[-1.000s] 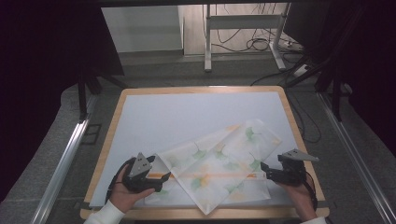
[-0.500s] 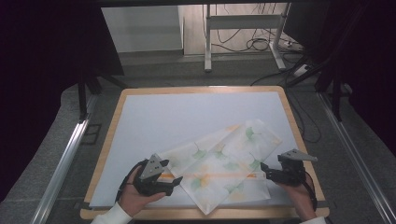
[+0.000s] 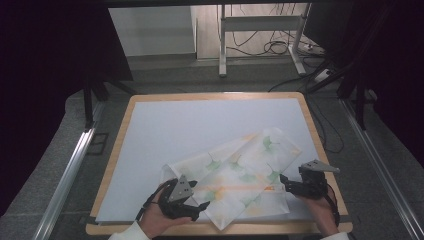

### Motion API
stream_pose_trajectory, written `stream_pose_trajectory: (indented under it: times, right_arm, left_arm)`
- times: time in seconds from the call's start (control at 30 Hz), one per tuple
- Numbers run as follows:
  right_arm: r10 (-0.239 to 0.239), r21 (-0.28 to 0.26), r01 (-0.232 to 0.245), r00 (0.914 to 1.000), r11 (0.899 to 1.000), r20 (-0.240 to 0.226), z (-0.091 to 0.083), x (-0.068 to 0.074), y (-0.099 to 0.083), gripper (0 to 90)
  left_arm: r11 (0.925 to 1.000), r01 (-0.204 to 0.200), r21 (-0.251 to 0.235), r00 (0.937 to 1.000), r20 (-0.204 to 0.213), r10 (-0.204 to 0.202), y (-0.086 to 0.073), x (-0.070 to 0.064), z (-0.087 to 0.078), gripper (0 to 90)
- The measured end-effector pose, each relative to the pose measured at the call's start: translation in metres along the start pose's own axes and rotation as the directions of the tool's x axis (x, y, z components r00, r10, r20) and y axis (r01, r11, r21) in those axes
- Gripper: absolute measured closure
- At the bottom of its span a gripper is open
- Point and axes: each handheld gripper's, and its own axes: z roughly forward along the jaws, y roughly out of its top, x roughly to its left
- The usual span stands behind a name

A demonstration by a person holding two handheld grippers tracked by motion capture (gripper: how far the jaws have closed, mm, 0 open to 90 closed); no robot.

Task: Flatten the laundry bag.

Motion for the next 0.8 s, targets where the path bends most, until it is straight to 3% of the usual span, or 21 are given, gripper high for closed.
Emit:
stream_pose_trajectory:
  times: [0.13,0.33,0.43,0.57,0.8]
  right_arm:
    - [-0.001,0.004,0.001,1.0000,1.000,0.004,0.001,0.000,0.000,21.5]
    - [-0.001,0.010,0.001,1.0000,1.000,0.008,0.001,-0.001,-0.001,21.5]
    - [-0.001,0.019,0.001,1.0000,1.000,0.008,0.002,-0.001,-0.001,21.4]
    - [-0.003,0.023,0.003,1.0000,1.000,0.008,0.003,-0.001,-0.001,21.4]
    - [-0.003,0.029,0.003,1.0000,1.000,0.009,0.003,-0.001,-0.001,21.4]
  left_arm:
    - [0.9989,-0.042,0.018,0.9985,0.037,0.041,0.002,-0.012,0.007,25.5]
    - [0.9964,-0.075,0.040,0.9943,0.079,0.072,0.002,-0.023,0.016,25.4]
    - [0.9944,-0.087,0.060,0.9906,0.111,0.080,0.001,-0.031,0.023,25.2]
    - [0.9879,-0.125,0.092,0.9811,0.159,0.110,-0.001,-0.038,0.029,22.1]
    - [0.9754,-0.174,0.135,0.9754,0.160,0.152,-0.006,-0.054,0.044,16.0]
